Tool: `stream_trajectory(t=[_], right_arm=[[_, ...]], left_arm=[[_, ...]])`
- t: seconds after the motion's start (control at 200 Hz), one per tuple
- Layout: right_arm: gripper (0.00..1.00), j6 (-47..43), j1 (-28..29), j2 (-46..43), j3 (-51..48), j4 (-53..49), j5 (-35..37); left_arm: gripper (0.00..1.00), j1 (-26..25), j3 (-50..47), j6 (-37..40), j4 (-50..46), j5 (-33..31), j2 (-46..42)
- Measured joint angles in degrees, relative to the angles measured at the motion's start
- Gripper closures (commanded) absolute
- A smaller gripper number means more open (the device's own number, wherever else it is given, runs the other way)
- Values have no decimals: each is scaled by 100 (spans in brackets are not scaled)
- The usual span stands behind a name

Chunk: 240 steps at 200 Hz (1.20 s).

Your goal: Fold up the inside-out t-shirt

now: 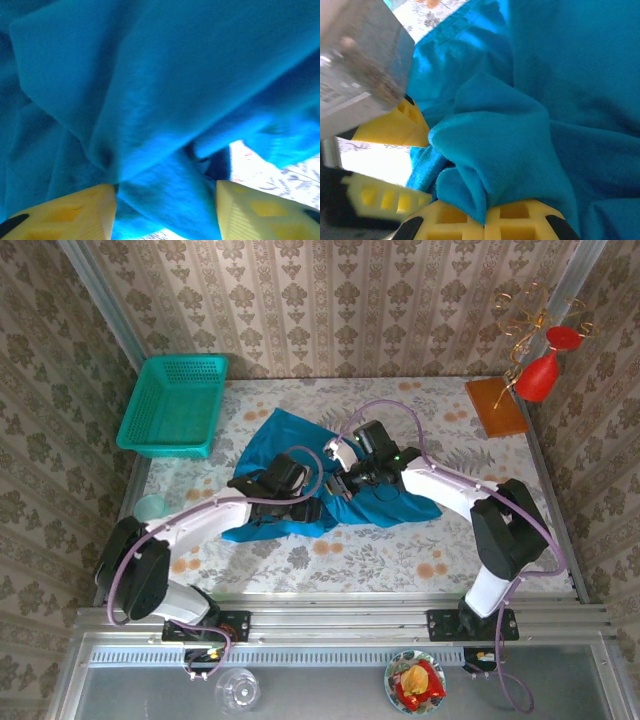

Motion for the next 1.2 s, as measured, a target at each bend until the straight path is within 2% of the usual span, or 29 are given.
stream_trajectory(t=[0.14,0.21,0.26,0.34,0.485,0.57,0.705,0.935,1.085,1.2], right_arm=[[100,-96,0,28,232,-365,763],[100,-229,0,133,505,-579,1266],[99,-330,0,254,719,-688,1639],[81,-459,0,520,1071,-802,2223],[59,-428,0,1019,1517,-981,3032],[56,-177,35,1014,1526,-1158,3244],[56,595,136,688,1340,-1322,3174],[56,2164,616,-181,737,-1453,2448],[56,2918,883,-118,505,-1322,1847],[57,3362,935,363,496,-1130,1613]], left_arm=[[90,105,-2,142,7,-127,232],[99,258,-7,225,20,-114,208],[100,407,-26,310,35,-94,168],[100,649,-83,407,46,-15,70],[100,1029,-105,667,22,256,24],[100,1115,-109,791,-31,369,42],[95,1117,-120,918,-70,560,164],[93,1113,-219,960,-68,789,317],[93,1110,-234,964,-63,831,463],[94,1110,-289,964,-48,848,516]])
